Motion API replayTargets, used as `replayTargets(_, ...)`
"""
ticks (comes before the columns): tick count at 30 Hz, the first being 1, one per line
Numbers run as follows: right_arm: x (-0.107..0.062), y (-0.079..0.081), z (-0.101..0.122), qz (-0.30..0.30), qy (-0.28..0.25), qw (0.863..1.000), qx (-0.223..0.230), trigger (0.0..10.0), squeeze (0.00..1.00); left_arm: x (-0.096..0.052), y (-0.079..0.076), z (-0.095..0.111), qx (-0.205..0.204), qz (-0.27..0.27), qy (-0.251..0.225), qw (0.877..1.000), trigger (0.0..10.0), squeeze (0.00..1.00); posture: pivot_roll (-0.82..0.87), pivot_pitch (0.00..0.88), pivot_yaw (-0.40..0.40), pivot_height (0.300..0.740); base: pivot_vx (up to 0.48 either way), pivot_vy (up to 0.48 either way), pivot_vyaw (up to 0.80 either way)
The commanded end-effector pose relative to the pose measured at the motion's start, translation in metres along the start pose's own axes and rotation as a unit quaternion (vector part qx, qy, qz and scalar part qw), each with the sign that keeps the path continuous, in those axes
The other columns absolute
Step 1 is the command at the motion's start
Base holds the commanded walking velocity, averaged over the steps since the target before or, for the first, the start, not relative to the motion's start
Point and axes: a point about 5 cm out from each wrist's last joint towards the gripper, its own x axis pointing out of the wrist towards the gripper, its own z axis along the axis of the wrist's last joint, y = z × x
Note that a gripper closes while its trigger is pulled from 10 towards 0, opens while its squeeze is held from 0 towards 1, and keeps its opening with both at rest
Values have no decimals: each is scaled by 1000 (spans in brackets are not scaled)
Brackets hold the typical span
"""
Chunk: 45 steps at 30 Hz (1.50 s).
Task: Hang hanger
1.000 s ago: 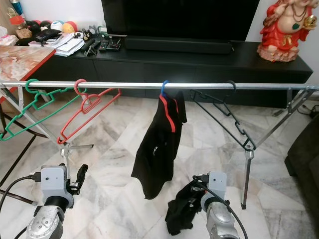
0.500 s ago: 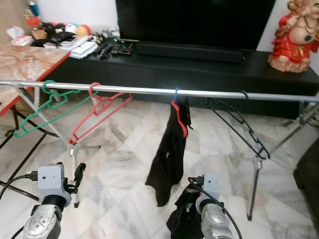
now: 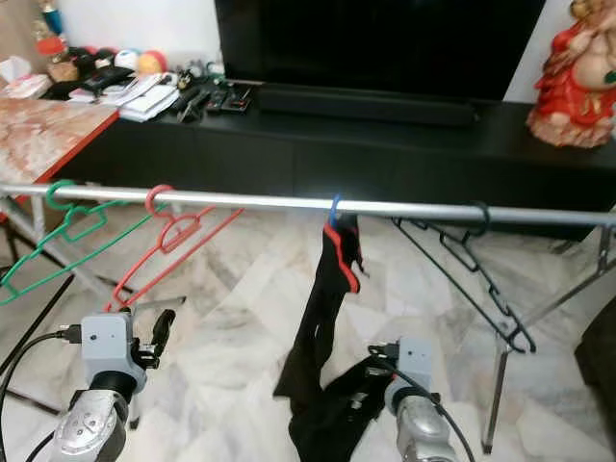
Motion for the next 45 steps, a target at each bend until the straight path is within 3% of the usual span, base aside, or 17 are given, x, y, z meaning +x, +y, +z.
replayTargets(1, 1, 10, 0, 13, -4, 1000, -1, 10000, 0, -2, 8, 2, 11, 14, -1, 1000, 10000, 0, 46, 112, 1, 740, 304, 0, 0)
replayTargets(5, 0, 11, -2, 14, 1, 1000, -3, 10000, 0, 0, 5, 18, 36, -1, -42, 998, 10000, 0, 54, 118, -1, 740, 133, 0, 0)
replayTargets(12, 0, 14, -3, 15, 4, 1000, -4, 10000, 0, 0, 5, 25, 45, -7, -49, 998, 10000, 0, 55, 126, -1, 740, 0, 0, 0)
replayTargets(19, 1, 19, -5, 18, 8, 1000, -7, 10000, 0, 14, 37, 56, 74, 26, -67, 995, 10000, 0, 64, 136, -3, 740, 0, 0, 0)
replayTargets(22, 0, 20, -6, 18, 11, 1000, -8, 10000, 0, 26, 50, 55, 92, -15, -12, 996, 10000, 0, 67, 138, -4, 740, 0, 0, 0)
replayTargets(23, 0, 21, -7, 18, 12, 1000, -8, 10000, 0, 28, 51, 52, 95, -47, 13, 994, 10000, 282, 67, 138, -4, 740, 0, 0, 0)
replayTargets(24, 0, 21, -8, 19, 15, 1000, -9, 10000, 0, 30, 52, 50, 104, -86, 27, 991, 10000, 1000, 68, 138, -4, 740, 0, 0, 0)
replayTargets(26, 1, 23, -9, 18, 22, 1000, -10, 10000, 0, 37, 57, 47, 127, -153, 44, 979, 10000, 1000, 63, 138, -3, 740, 0, 0, 0)
replayTargets(29, 1, 23, -9, 17, 25, 999, -10, 10000, 0, 44, 62, 48, 126, -156, 46, 979, 10000, 1000, 63, 137, -6, 740, 0, 0, 0)
replayTargets(30, 1, 23, -9, 16, 30, 999, -10, 10000, 0, 58, 68, 52, 124, -153, 46, 979, 10000, 1000, 65, 139, -3, 740, 0, 0, 0)
replayTargets(31, 1, 23, -9, 16, 30, 999, -10, 10000, 0, 58, 68, 52, 124, -153, 46, 979, 10000, 1000, 65, 139, -3, 740, 0, 0, 0)
replayTargets(36, -1, 19, -16, 12, 44, 999, -13, 10000, 0, 89, 74, 67, 116, -178, 52, 976, 10000, 1000, 60, 119, 4, 740, 0, 0, 0)
replayTargets(39, -3, 11, -21, 4, 54, 998, -10, 10000, 0, 104, 56, 72, 112, -223, 45, 967, 10000, 1000, 75, 102, 5, 740, 0, 0, 0)
replayTargets(40, -3, 11, -21, 4, 54, 998, -10, 10000, 0, 104, 56, 72, 112, -223, 45, 967, 10000, 1000, 75, 102, 5, 740, 0, 0, 0)
replayTargets(45, -8, 0, -31, -5, 71, 997, -3, 10000, 0, 117, 26, 71, 103, -246, 31, 963, 10000, 1000, 90, 83, -1, 740, 0, 0, 0)
